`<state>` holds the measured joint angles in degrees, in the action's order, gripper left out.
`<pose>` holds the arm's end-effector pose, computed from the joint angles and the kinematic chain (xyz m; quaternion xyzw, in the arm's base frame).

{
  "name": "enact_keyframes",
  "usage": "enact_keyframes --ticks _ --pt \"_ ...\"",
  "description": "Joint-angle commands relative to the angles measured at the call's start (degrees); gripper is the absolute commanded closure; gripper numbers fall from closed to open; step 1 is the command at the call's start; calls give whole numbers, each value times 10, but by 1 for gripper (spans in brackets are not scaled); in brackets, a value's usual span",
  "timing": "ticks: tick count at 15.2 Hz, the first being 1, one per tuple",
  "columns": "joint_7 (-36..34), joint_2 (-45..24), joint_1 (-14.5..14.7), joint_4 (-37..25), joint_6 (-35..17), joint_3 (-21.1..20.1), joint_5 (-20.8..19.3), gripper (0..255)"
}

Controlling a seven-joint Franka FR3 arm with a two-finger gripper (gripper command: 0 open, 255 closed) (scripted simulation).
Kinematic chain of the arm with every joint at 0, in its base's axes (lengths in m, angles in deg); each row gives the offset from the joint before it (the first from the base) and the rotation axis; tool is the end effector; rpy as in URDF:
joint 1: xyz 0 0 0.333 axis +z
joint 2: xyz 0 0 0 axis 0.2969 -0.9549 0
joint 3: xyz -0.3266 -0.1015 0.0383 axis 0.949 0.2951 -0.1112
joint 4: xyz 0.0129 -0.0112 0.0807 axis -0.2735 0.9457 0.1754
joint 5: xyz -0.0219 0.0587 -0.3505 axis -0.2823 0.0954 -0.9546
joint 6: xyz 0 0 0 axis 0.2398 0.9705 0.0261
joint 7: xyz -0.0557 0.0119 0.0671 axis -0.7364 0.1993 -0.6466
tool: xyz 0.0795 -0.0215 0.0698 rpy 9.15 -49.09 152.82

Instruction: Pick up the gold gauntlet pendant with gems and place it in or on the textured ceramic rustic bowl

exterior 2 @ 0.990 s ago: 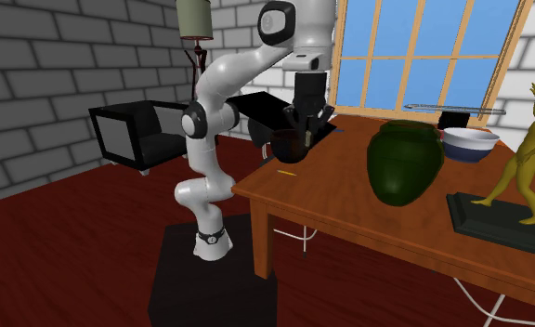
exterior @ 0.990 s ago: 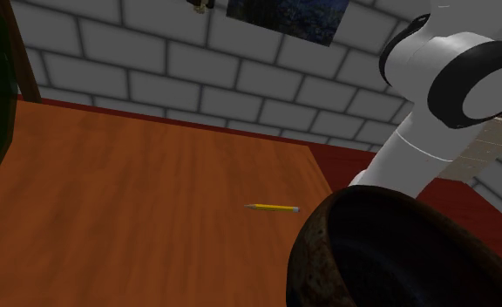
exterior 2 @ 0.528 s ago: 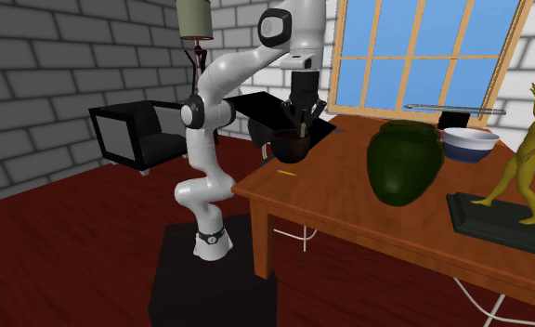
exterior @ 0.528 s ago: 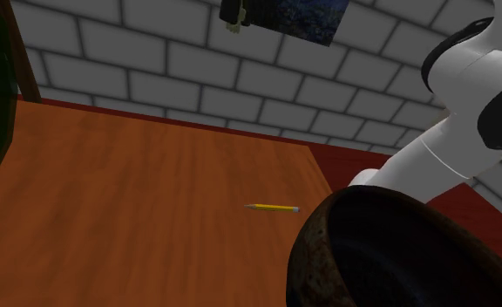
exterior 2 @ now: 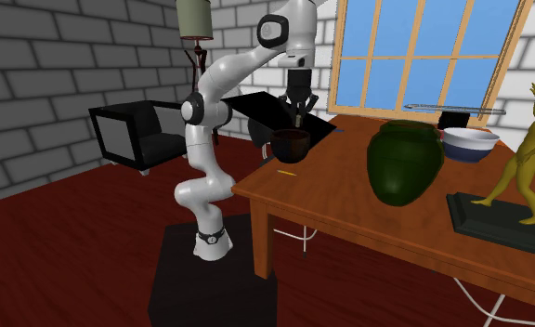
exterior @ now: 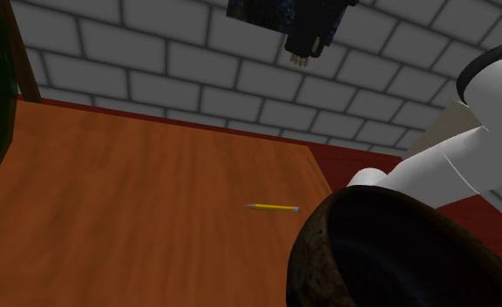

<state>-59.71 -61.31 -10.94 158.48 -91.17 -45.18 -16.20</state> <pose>0.1441 0.3047 0.8188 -0.9997 0.0238 -0.0014 0.0021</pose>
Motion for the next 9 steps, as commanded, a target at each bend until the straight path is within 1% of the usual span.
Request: enact_keyframes --ticks 1,9 --pt "-23 20 7 7 7 -8 17 255" --pt "-122 74 28 2 33 -54 82 255"
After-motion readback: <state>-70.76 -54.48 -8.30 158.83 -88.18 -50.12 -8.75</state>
